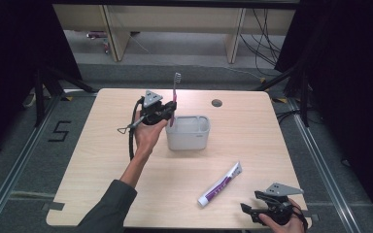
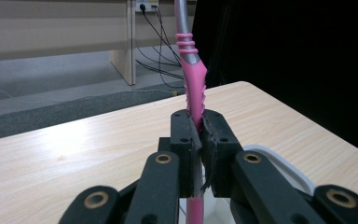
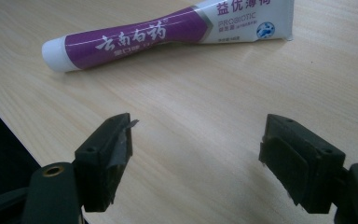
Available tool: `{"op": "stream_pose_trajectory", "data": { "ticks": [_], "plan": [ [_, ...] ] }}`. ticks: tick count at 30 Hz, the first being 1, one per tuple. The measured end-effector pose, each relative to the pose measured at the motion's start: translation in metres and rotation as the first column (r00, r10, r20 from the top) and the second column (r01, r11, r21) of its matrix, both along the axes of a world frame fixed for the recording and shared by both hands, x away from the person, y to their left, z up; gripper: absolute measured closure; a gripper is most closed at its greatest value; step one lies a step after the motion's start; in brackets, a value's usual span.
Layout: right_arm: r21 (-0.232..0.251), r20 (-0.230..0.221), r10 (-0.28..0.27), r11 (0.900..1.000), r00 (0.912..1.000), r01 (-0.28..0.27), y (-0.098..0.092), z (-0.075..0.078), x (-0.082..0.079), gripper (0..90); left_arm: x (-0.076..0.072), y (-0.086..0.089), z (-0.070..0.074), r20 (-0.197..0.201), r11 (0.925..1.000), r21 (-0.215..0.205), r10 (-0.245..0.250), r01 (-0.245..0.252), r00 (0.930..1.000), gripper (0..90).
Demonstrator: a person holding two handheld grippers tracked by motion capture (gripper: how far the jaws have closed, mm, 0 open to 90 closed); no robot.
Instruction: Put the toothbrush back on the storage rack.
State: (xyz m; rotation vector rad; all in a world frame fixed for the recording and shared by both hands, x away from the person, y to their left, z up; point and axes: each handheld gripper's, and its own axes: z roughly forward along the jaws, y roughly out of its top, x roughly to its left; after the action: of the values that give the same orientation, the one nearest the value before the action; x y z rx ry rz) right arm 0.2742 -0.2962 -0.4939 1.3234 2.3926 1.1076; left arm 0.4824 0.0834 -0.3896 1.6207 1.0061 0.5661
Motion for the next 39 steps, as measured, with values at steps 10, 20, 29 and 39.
{"op": "stream_pose_trajectory", "data": {
  "ticks": [10,20,29,39],
  "plan": [
    [-0.004,-0.003,0.011,1.0,0.9999,-0.011,0.001,-0.001,0.0,25.0,0.002,-0.001,-0.016,-0.027,0.9999,0.014,0.011,-0.01,0.9996,83.2],
    [-0.011,0.018,0.023,1.0,0.9996,-0.022,0.0,-0.001,0.001,25.0,0.003,0.001,-0.026,-0.041,0.9993,0.03,0.026,-0.024,0.9988,83.1],
    [-0.021,0.017,0.03,0.999,0.9994,-0.029,0.001,-0.001,0.001,25.0,0.004,0.005,-0.036,-0.059,0.9987,0.037,0.038,-0.036,0.9976,83.0],
    [-0.02,0.016,0.031,0.999,0.9994,-0.03,0.001,-0.001,0.001,25.0,0.003,0.004,-0.038,-0.062,0.9969,0.072,0.037,-0.032,0.9974,82.8]
  ]
}}
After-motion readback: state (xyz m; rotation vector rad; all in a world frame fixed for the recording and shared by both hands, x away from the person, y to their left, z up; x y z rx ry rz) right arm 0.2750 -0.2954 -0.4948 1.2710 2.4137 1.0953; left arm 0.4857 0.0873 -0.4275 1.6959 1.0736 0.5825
